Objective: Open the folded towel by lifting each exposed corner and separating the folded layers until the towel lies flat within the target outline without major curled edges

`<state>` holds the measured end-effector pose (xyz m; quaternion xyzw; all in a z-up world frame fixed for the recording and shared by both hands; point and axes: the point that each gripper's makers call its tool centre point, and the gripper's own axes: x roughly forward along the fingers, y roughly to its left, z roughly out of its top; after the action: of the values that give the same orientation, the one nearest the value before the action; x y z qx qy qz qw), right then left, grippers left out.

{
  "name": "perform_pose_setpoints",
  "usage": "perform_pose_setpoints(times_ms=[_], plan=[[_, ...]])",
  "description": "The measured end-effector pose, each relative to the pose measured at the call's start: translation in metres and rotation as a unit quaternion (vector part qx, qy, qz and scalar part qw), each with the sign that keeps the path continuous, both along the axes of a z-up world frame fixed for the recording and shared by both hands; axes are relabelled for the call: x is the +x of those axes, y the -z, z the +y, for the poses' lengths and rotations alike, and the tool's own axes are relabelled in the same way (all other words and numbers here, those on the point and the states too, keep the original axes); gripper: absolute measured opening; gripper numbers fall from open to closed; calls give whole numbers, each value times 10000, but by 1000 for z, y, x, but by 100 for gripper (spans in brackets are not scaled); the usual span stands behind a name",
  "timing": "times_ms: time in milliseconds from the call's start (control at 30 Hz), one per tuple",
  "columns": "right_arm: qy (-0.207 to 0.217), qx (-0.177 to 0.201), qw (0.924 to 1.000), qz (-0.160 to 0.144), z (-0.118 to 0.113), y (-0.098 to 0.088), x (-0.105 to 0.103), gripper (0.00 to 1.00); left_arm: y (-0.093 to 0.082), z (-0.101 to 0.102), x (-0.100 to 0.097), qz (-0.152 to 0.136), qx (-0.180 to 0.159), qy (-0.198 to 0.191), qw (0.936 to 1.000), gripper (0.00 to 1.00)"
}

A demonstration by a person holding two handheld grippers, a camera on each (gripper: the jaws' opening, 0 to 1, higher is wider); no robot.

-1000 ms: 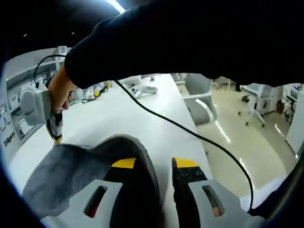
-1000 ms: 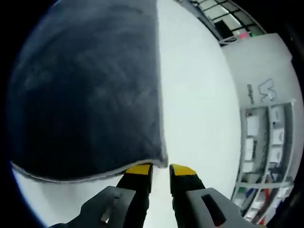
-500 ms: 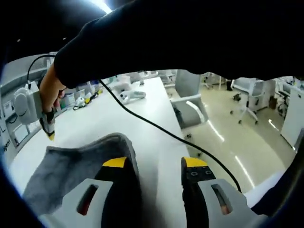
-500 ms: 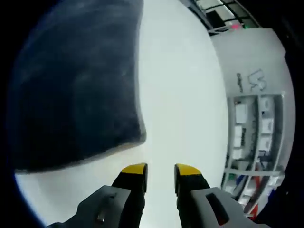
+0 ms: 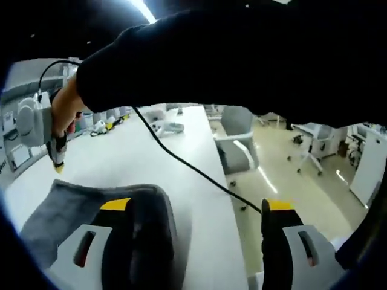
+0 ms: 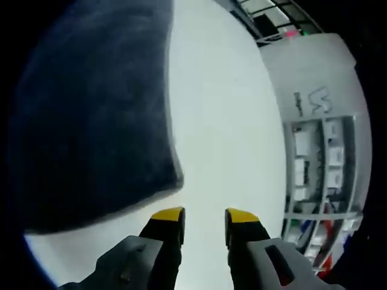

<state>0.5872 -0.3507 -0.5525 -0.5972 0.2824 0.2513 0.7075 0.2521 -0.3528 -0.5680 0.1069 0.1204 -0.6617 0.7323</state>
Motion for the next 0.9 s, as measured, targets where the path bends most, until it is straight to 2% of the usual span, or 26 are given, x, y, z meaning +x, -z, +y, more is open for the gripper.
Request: perform_pose_setpoints(times_ms=[67, 133, 167, 233, 367, 400, 433, 500, 667, 733, 800, 833, 900], plan=[[138, 477, 9987, -91, 8, -8, 1, 33, -8, 3, 3, 148, -226, -64, 9996, 98], [267, 872, 9958, -30, 14, -12, 1, 46, -13, 9, 9, 184, -256, -148, 9994, 100], [329, 1057, 9939, -10, 17, -14, 1, 53, -16, 14, 14, 183, -282, -262, 9991, 100], [453, 1316, 9901, -177, 22, -24, 3, 67, -23, 25, 27, 28, -331, -476, 9983, 100], [708, 2024, 9760, -396, 35, -43, 9, 94, -38, 49, 50, 59, -449, -802, 9958, 100], [840, 2158, 9713, -546, 36, -52, 9, 100, -42, 57, 58, 59, -459, -913, 9948, 100], [867, 2201, 9697, -616, 38, -59, 10, 99, -46, 64, 65, 55, -480, -1029, 9935, 100], [1047, 2428, 9612, -788, 41, -73, 10, 100, -52, 76, 74, 42, -519, -1153, 9920, 100], [1252, 2992, 9409, -975, 52, -102, 8, 100, -70, 117, 96, 119, -614, -1526, 9863, 100], [1336, 3395, 9257, -1002, 59, -114, 3, 100, -79, 140, 111, 186, -720, -1844, 9800, 100], [1291, 3925, 9053, -990, 69, -128, -3, 100, -86, 166, 122, 113, -744, -2067, 9755, 100], [1260, 4291, 8883, -1047, 74, -137, -7, 100, -88, 174, 127, 93, -749, -2168, 9733, 100], [1172, 4543, 8755, -1154, 78, -145, -15, 99, -95, 197, 136, 55, -828, -2361, 9682, 100]])
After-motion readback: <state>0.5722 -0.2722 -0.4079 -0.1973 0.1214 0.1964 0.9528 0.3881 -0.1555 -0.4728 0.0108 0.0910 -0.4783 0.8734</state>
